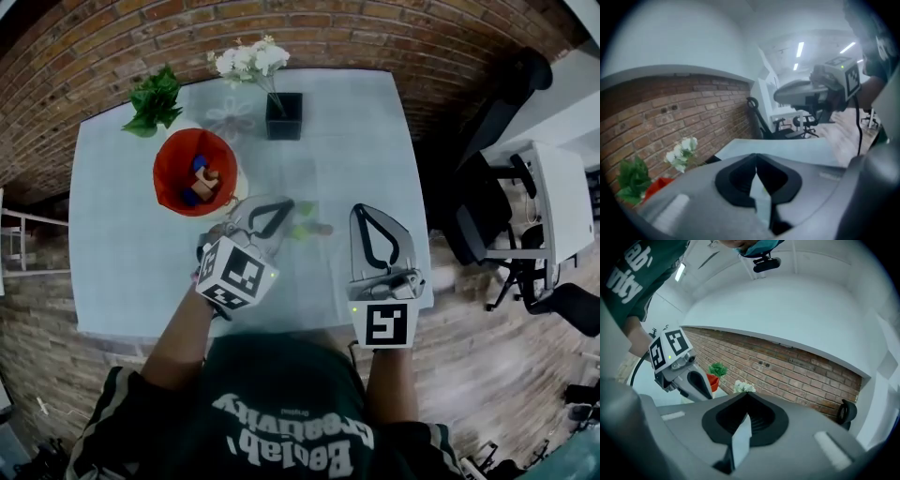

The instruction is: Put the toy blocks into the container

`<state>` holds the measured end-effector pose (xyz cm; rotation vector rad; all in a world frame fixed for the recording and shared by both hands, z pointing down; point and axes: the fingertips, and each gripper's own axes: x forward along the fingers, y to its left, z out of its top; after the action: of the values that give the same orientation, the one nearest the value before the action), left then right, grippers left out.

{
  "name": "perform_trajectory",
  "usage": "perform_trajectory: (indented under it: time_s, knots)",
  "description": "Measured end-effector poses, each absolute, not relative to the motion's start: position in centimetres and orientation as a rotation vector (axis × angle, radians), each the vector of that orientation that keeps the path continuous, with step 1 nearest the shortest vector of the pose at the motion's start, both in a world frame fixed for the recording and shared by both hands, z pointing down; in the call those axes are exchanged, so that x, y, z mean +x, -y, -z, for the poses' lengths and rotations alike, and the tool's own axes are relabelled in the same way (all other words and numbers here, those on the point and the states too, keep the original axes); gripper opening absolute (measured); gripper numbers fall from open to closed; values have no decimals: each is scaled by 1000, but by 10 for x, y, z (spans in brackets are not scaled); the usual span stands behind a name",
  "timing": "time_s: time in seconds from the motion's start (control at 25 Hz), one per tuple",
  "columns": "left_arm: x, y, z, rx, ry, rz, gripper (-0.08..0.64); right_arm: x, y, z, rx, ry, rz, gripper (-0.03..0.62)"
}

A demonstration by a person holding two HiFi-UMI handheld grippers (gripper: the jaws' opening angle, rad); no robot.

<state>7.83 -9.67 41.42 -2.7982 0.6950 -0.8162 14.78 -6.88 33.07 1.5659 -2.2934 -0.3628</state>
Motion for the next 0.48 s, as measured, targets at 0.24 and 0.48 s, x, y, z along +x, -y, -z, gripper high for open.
perform_trajectory:
  time_s: [0.24,0.48]
  knots:
    - [94,79,-532,-2911,-523,1244,177,165,63,-340,1594,2292,327,7]
    - [103,69,-614,-2899,-492,1547,208,186,55,-353,1581,2247,303,8]
